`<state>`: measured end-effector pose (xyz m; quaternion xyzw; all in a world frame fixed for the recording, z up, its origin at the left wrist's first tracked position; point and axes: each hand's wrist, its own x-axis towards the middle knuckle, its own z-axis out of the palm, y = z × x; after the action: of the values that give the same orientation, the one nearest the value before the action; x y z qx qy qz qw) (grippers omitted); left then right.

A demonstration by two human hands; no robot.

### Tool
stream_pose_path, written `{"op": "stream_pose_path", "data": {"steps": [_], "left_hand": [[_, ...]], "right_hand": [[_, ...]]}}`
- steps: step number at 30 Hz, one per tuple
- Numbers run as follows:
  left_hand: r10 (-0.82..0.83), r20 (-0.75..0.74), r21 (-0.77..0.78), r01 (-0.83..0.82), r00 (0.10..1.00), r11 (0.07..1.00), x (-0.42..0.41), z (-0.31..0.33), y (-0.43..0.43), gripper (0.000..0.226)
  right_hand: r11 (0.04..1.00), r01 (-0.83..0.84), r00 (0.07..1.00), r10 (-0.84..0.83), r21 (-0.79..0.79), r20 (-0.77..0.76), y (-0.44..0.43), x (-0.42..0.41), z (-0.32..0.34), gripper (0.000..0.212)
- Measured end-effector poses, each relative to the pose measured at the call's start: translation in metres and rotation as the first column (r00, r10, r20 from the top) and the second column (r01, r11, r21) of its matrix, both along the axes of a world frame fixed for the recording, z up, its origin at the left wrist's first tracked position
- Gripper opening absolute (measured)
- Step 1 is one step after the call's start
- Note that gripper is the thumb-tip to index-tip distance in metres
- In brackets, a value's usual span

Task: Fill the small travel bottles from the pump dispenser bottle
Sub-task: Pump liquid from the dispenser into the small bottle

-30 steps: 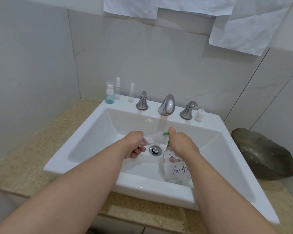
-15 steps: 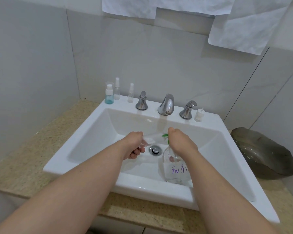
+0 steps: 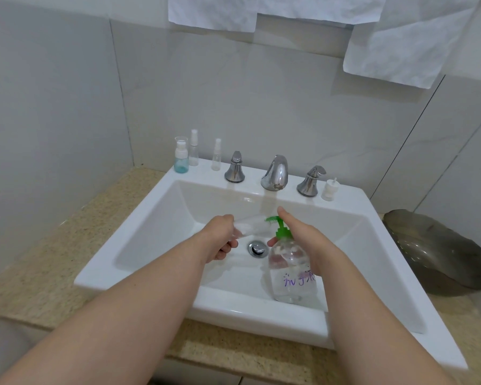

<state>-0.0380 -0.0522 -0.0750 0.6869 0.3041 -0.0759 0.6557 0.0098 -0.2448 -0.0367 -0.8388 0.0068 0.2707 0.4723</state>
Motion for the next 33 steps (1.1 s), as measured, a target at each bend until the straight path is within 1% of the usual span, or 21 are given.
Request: {"op": "stream_pose_path", "data": {"steps": [3, 6, 8, 10, 12, 16, 18, 21, 26, 29, 33], "left_hand": [[0.031, -0.003, 0.004, -0.031, 1.000, 1.000, 0.001, -0.001, 0.001, 0.022], [0.046, 0.011, 0.005, -0.046, 0.999, 0.999, -0.001, 0.001, 0.002, 0.022], [0.037, 0.011, 0.004, -0.037, 0.999, 0.999, -0.002, 0.002, 0.002, 0.020], [0.025, 0.000, -0.001, -0.025, 1.000, 1.000, -0.002, 0.001, 0.002, 0.021], [0.018, -0.007, -0.004, -0.018, 1.000, 1.000, -0.002, 0.001, 0.002, 0.023], [0.026, -0.020, -0.008, -0.026, 0.999, 1.000, -0.002, 0.002, 0.002, 0.022], [0.041, -0.035, -0.010, -0.041, 0.999, 0.999, -0.001, 0.002, 0.003, 0.019], [0.027, -0.050, -0.023, -0.029, 0.998, 0.999, -0.001, 0.004, 0.003, 0.012], [0.040, -0.050, -0.016, -0.040, 0.998, 0.999, -0.002, 0.004, 0.004, 0.015], [0.028, -0.051, -0.019, -0.029, 0.998, 0.999, -0.004, 0.004, 0.004, 0.013], [0.027, -0.058, -0.015, -0.028, 0.998, 0.999, -0.003, 0.004, 0.004, 0.013]], "right_hand": [[1.000, 0.019, 1.000, -0.019, -0.007, 0.009, 0.003, 0.001, -0.003, 0.084], [1.000, 0.028, 0.999, -0.028, -0.005, 0.018, 0.007, 0.002, -0.006, 0.086], [0.999, 0.031, 1.000, -0.031, 0.035, -0.004, 0.008, -0.001, -0.006, 0.079], [0.994, 0.045, 0.999, -0.043, 0.100, -0.016, 0.008, -0.003, -0.004, 0.065], [0.990, 0.062, 0.998, -0.062, 0.124, -0.004, 0.009, -0.003, -0.005, 0.061], [0.994, 0.076, 0.995, -0.080, 0.076, 0.060, 0.014, -0.005, -0.008, 0.063], [0.997, 0.069, 0.993, -0.073, 0.038, 0.098, 0.016, -0.005, -0.008, 0.066], [0.999, 0.041, 0.993, -0.043, 0.023, 0.107, 0.018, -0.005, -0.009, 0.071], [0.999, 0.025, 0.987, -0.021, -0.022, 0.162, 0.020, -0.006, -0.007, 0.061], [1.000, 0.007, 0.987, -0.002, -0.028, 0.159, 0.022, -0.005, -0.007, 0.060], [0.999, 0.032, 0.988, -0.030, -0.011, 0.150, 0.023, -0.004, -0.007, 0.054]]}}
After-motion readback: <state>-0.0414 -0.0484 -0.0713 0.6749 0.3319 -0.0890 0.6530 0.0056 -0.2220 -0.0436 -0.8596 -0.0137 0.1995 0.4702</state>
